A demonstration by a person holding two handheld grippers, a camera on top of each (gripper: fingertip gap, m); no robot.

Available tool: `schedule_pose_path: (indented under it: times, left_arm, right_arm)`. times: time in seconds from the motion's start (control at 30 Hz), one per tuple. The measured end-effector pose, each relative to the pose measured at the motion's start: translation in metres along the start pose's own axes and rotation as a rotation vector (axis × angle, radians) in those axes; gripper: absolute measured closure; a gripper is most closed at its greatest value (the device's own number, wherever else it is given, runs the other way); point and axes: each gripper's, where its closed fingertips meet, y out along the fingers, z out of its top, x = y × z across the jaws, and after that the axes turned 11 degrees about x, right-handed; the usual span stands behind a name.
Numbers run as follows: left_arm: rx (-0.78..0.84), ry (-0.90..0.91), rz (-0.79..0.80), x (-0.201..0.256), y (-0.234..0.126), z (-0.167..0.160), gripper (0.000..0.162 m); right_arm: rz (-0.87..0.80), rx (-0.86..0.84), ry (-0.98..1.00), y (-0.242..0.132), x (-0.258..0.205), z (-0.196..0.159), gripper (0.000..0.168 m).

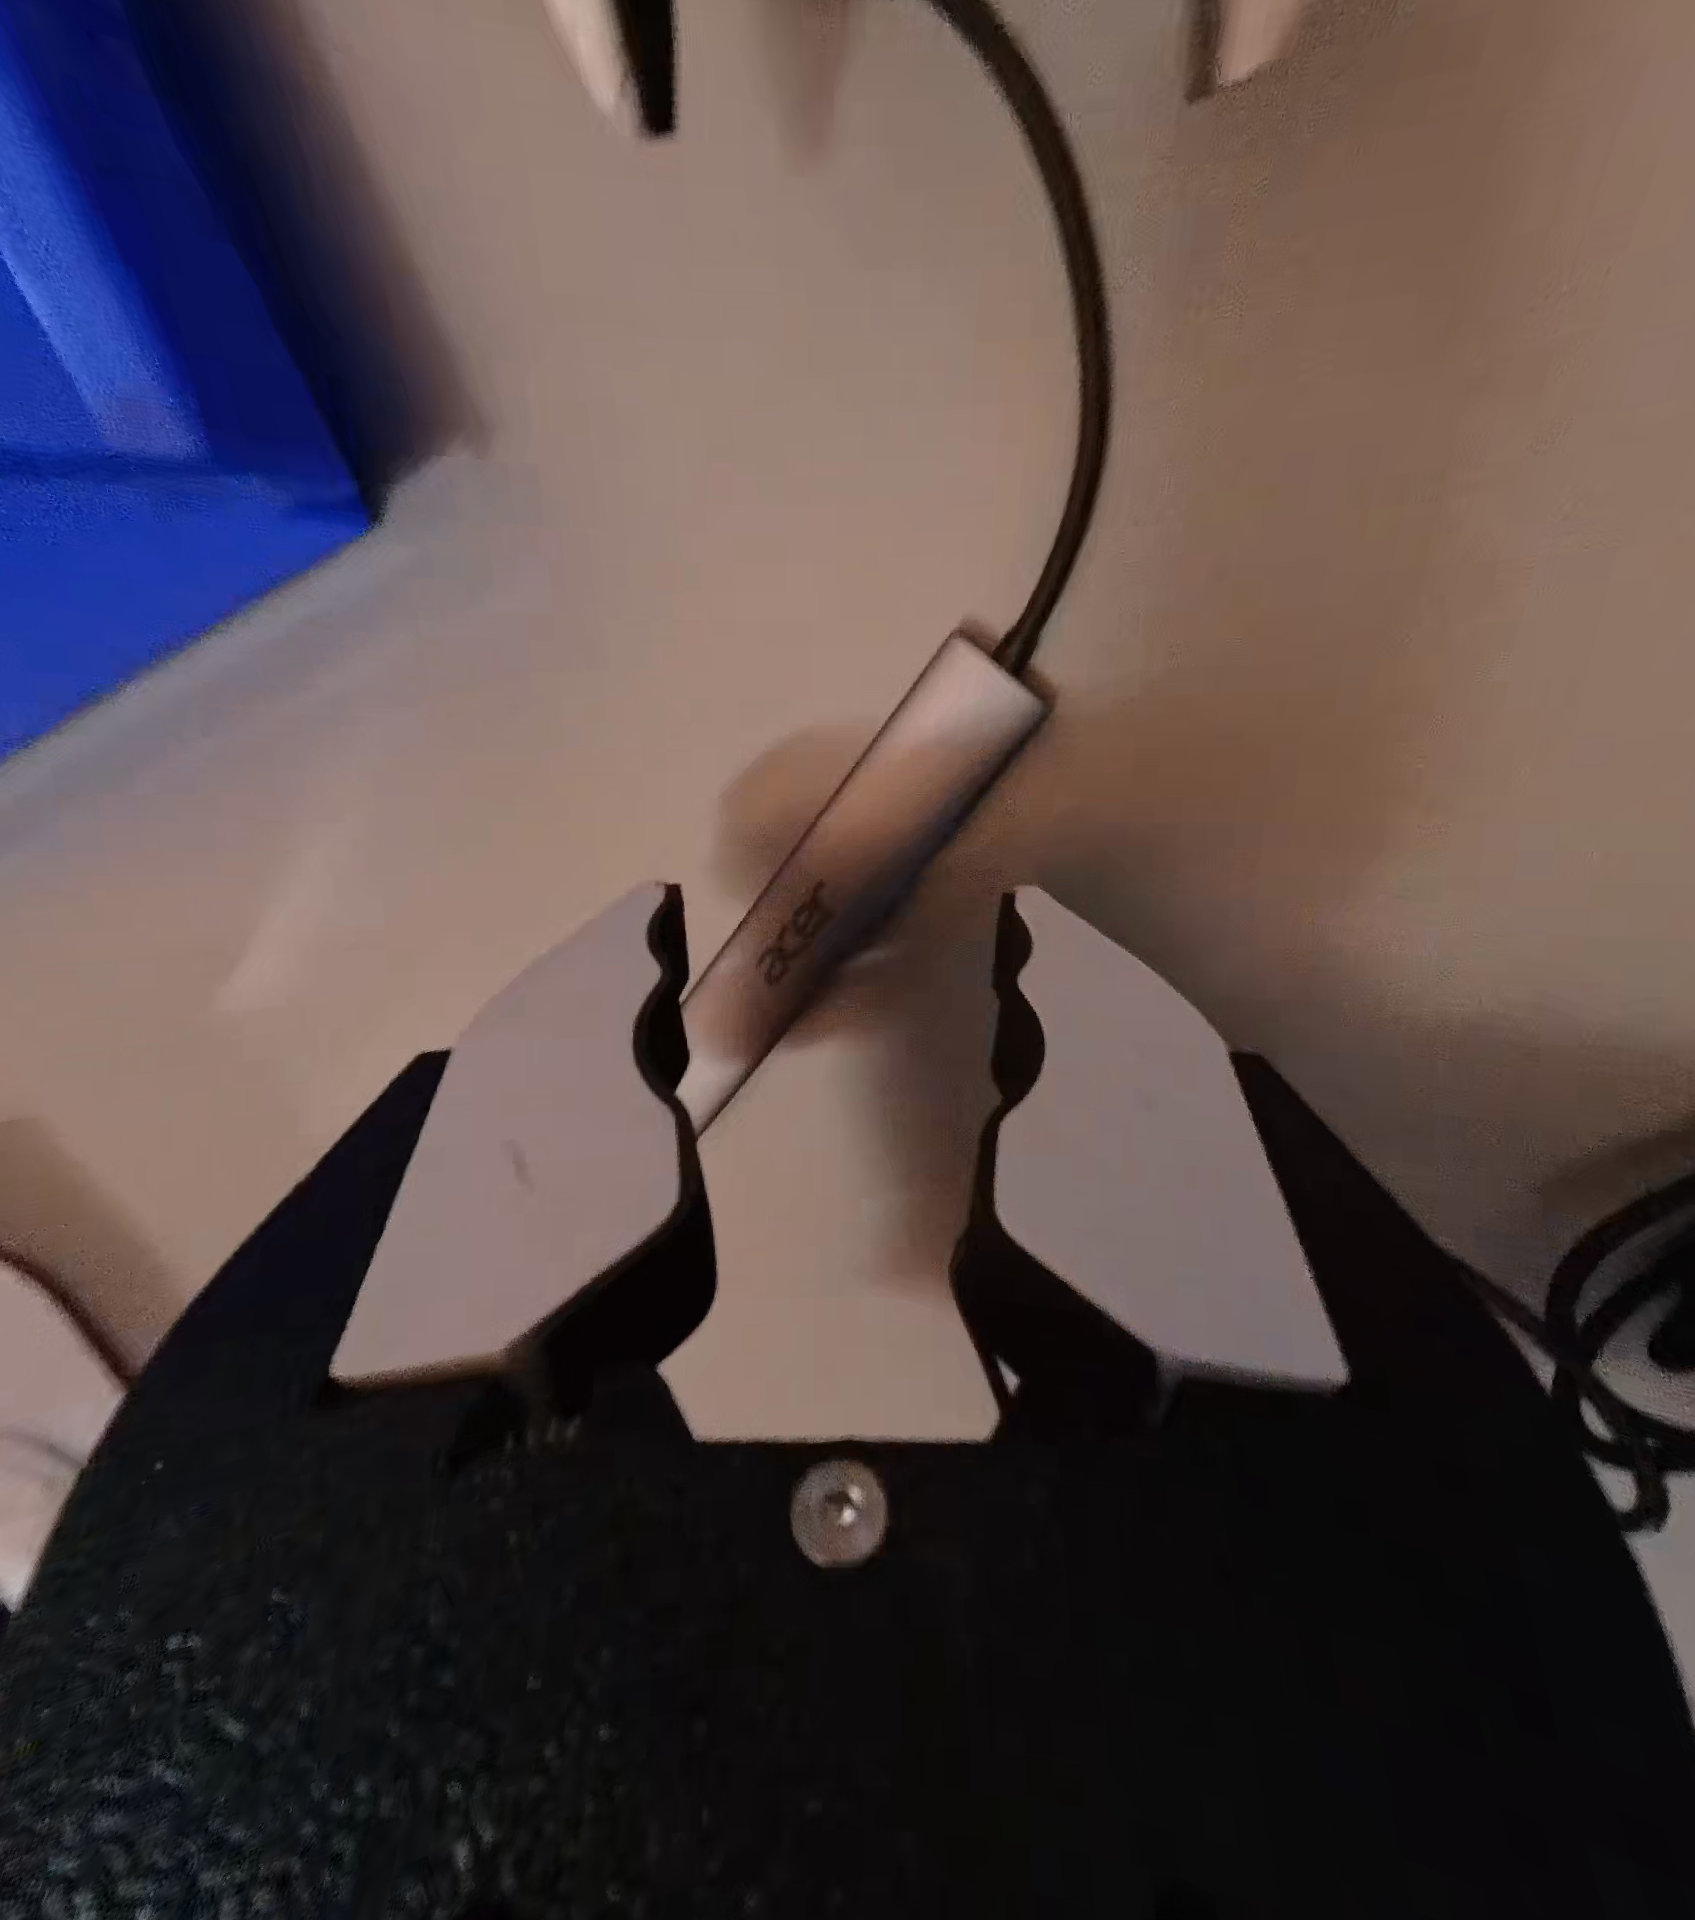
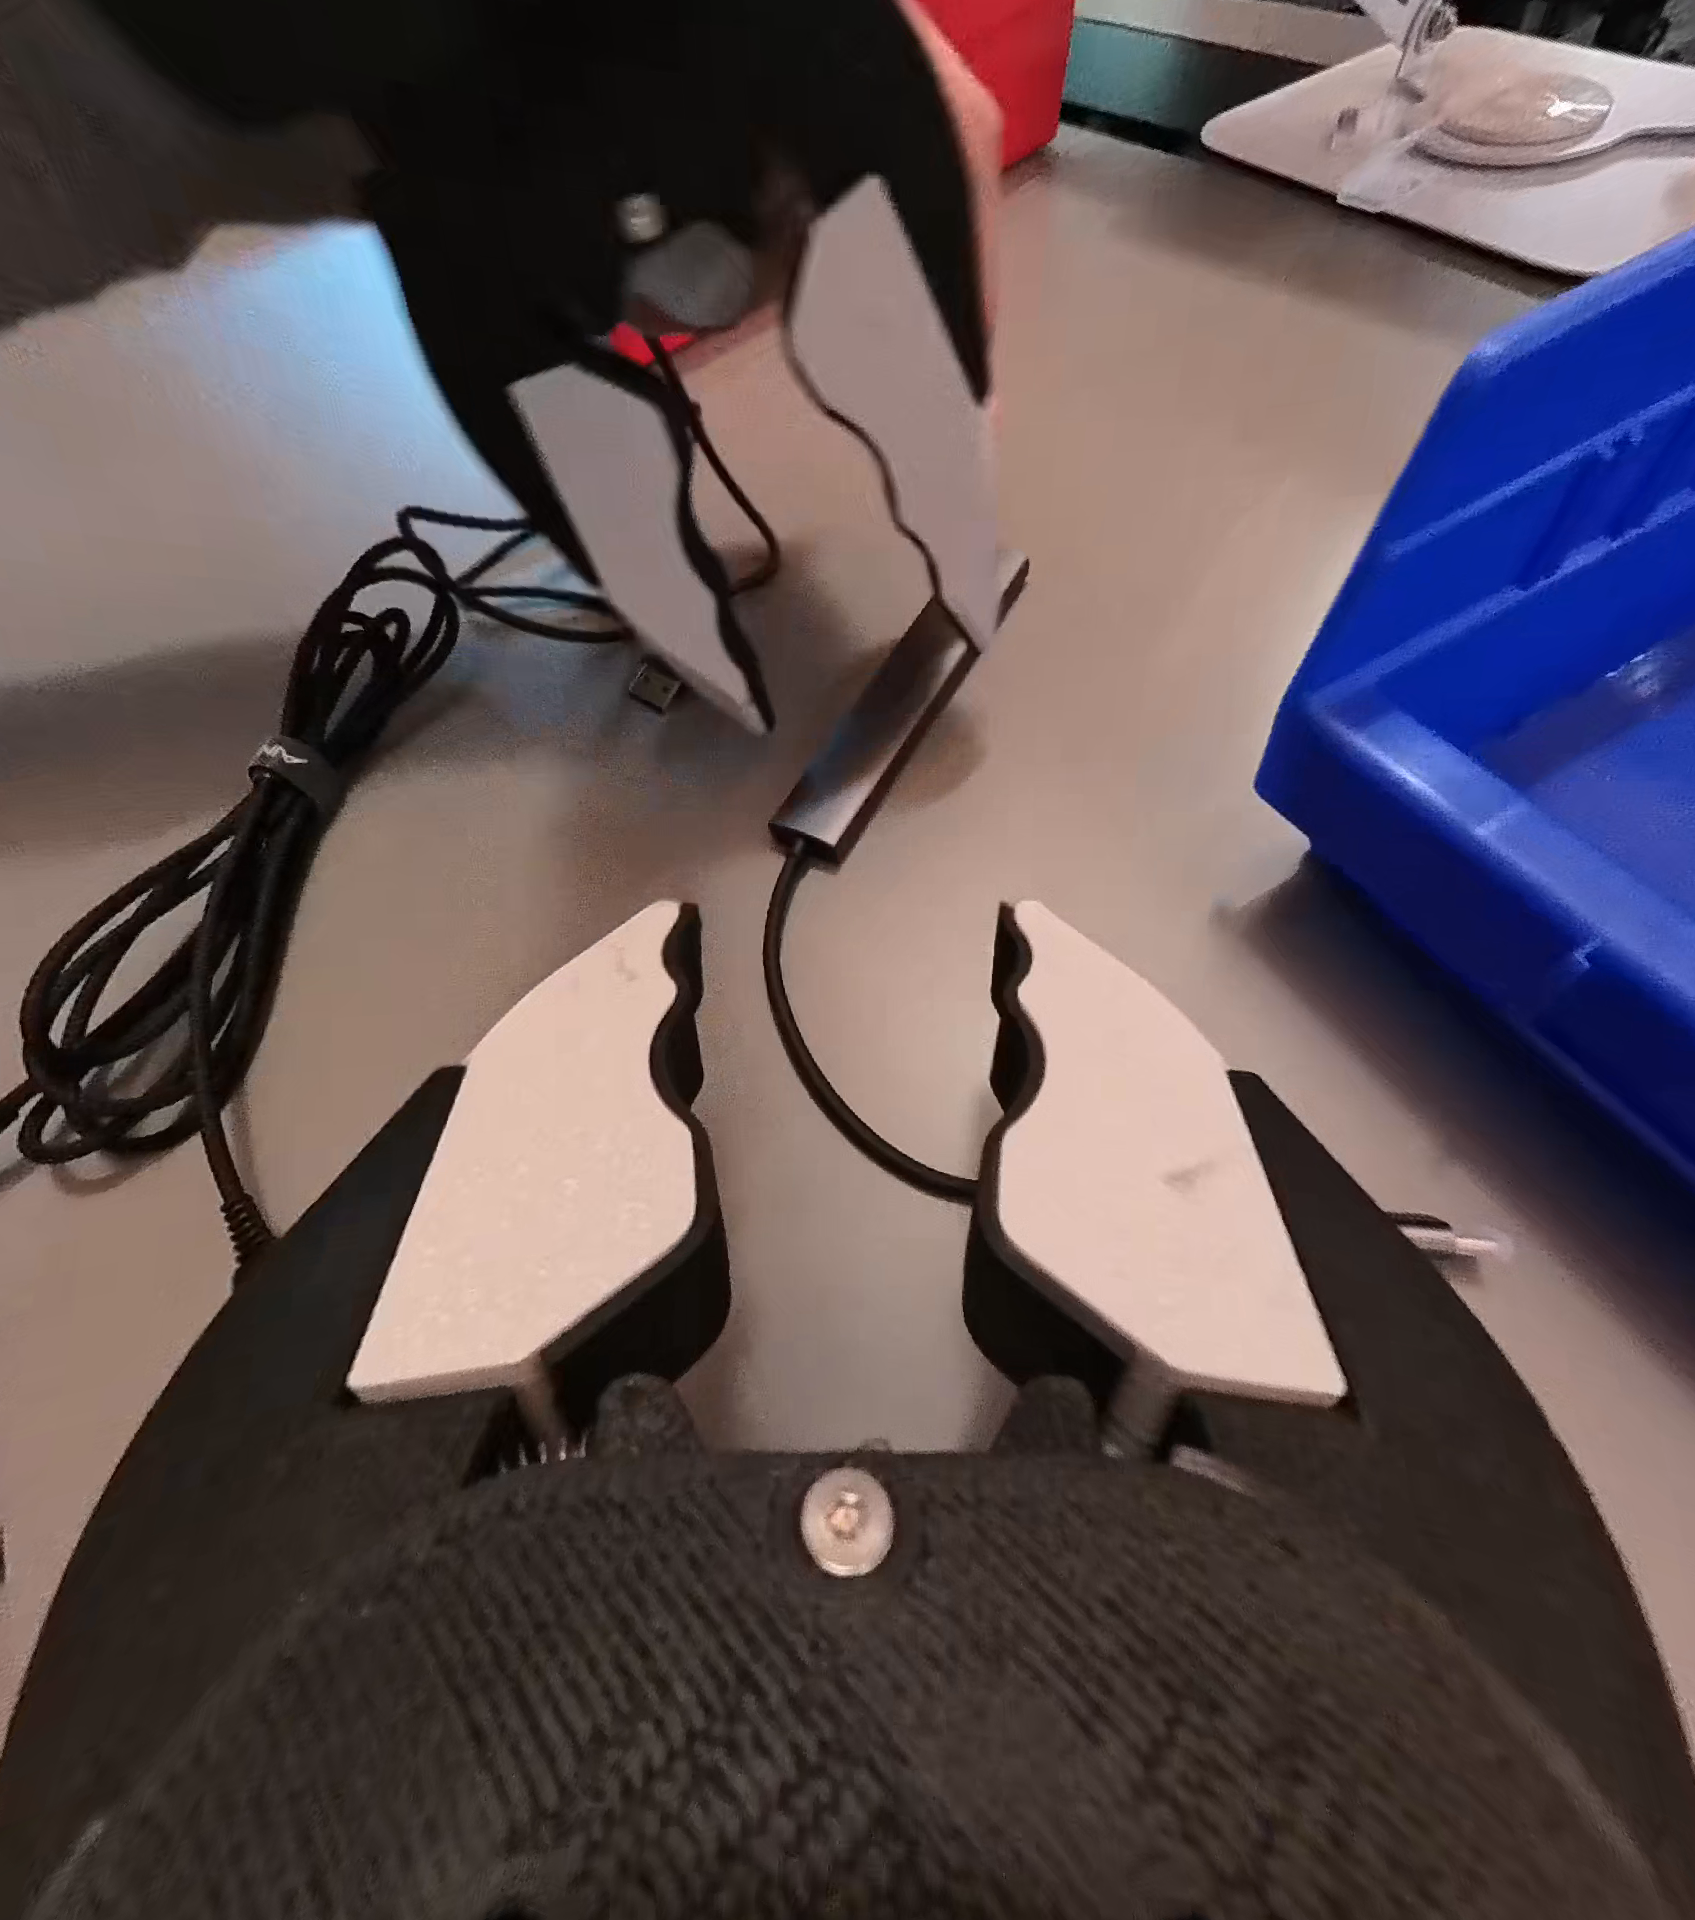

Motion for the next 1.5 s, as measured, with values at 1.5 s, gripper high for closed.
schedule_pose_path:
  times: [1.5]
  left_arm:
    - [0.44,-0.178,0.212,0.005,-0.06,0.086,0.139]
  right_arm:
    - [0.061,0.422,-0.224,0.001,-0.026,0.052,0.145]
